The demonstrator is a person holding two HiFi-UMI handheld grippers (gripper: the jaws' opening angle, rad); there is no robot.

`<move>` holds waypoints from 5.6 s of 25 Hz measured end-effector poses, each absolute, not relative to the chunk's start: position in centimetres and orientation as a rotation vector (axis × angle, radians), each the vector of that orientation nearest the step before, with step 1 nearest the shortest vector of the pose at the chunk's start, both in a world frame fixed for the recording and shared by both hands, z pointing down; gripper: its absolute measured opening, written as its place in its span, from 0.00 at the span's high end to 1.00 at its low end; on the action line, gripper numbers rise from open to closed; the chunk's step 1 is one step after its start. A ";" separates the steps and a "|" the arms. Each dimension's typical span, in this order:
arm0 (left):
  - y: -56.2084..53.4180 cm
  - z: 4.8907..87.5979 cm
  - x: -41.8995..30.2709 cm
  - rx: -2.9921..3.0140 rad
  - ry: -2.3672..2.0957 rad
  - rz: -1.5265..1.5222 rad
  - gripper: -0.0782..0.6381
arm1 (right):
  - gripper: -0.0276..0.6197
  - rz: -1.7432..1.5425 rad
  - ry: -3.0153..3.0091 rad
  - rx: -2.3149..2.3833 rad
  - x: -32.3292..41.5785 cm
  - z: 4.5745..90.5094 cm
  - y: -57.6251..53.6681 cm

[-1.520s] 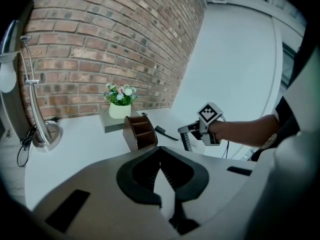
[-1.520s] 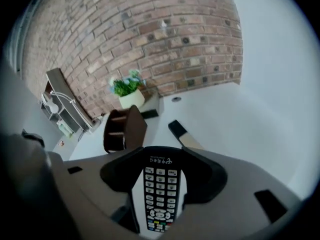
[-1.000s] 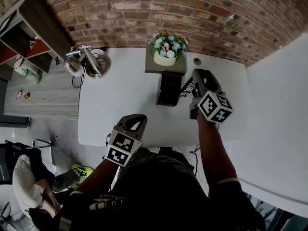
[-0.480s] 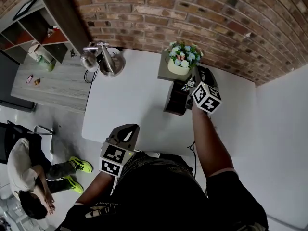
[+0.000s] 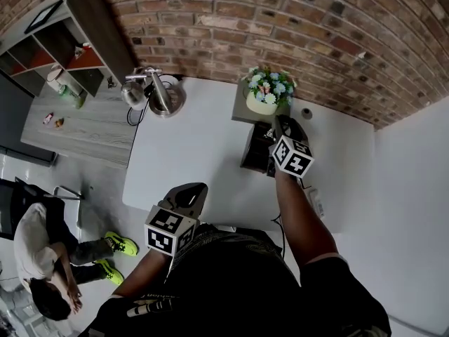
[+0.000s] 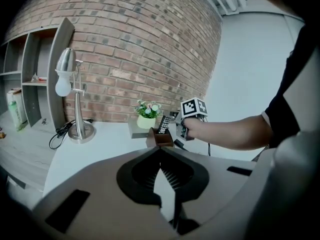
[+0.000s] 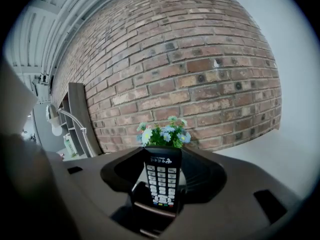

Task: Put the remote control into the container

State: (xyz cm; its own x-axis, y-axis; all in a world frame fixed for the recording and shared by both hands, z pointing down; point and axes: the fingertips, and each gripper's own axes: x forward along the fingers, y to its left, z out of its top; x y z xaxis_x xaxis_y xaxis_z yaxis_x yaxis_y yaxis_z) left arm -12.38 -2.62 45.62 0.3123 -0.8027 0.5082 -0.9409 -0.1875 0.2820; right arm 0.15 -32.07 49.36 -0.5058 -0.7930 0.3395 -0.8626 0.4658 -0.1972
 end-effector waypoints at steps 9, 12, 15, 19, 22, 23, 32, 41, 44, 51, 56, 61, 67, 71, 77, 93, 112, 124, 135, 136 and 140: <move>-3.9 45.8 -10.8 2.121 -1.417 0.324 0.88 | 0.60 0.529 -2.537 1.243 -0.2 50.3 -29.4; -4.7 45.7 -10.0 2.160 -1.374 0.318 0.88 | 0.60 0.517 -2.595 1.251 1.1 46.9 -27.1; -5.5 45.2 -8.9 2.228 -1.320 0.309 0.88 | 0.61 0.566 -2.682 1.178 2.2 44.0 -22.0; -6.3 44.5 -7.6 2.347 -1.274 0.342 0.88 | 0.95 0.593 -2.747 1.005 2.3 43.2 -13.5; -6.5 44.2 -6.4 2.414 -1.230 0.352 0.88 | 0.95 0.624 -2.732 0.969 2.3 43.8 -8.6; -6.4 44.2 -5.8 2.428 -1.198 0.341 0.88 | 0.95 0.631 -2.716 0.981 2.3 44.3 -7.5; -5.2 45.3 -1.8 2.511 -0.970 0.393 0.88 | 0.94 0.586 -2.596 1.071 3.5 46.6 -5.6; -5.8 48.1 -1.7 2.368 -1.031 0.492 0.88 | 0.94 0.619 -2.567 1.108 5.8 47.4 -6.2; -6.0 48.9 -1.2 2.341 -1.024 0.542 0.88 | 0.94 0.606 -2.561 1.091 6.4 47.9 -6.5; -6.4 49.7 0.2 2.309 -1.010 0.563 0.88 | 0.94 0.682 -2.515 1.098 8.7 50.1 -8.8; -6.7 52.0 0.8 2.256 -1.000 0.613 0.88 | 0.94 0.604 -2.347 1.115 12.6 56.4 -11.6; -7.8 54.0 0.2 2.190 -1.048 0.659 0.88 | 0.94 0.221 -1.992 1.055 18.2 62.8 -14.4; -8.0 54.4 -0.4 2.134 -1.072 0.666 0.88 | 0.68 0.142 -1.897 0.976 21.6 66.7 -18.2; -8.1 54.6 -1.3 2.086 -1.113 0.658 0.88 | 0.65 0.229 -1.886 0.949 22.6 68.1 -20.3; -8.5 54.4 -2.6 2.045 -1.171 0.643 0.88 | 0.60 0.363 -1.904 0.869 22.7 69.7 -21.5; -9.1 52.8 -3.9 2.109 -1.222 0.588 0.88 | 0.67 0.473 -2.048 1.053 21.2 65.1 -21.5; -8.7 51.1 -2.8 2.251 -1.143 0.531 0.88 | 0.70 0.453 -2.216 1.286 18.5 53.4 -18.0; -8.4 50.6 -4.5 2.234 -1.190 0.485 0.88 | 0.95 0.397 -2.248 1.354 17.3 48.4 -19.4; -7.8 51.0 -5.8 2.203 -1.224 0.463 0.88 | 0.95 0.350 -2.016 1.143 17.6 57.7 -18.5; -7.7 51.2 -5.9 2.194 -1.226 0.466 0.88 | 0.95 0.361 -2.010 1.122 17.6 58.7 -17.9; -7.5 51.7 -6.3 2.169 -1.234 0.482 0.88 | 0.95 0.308 -2.009 0.949 15.9 61.0 -16.0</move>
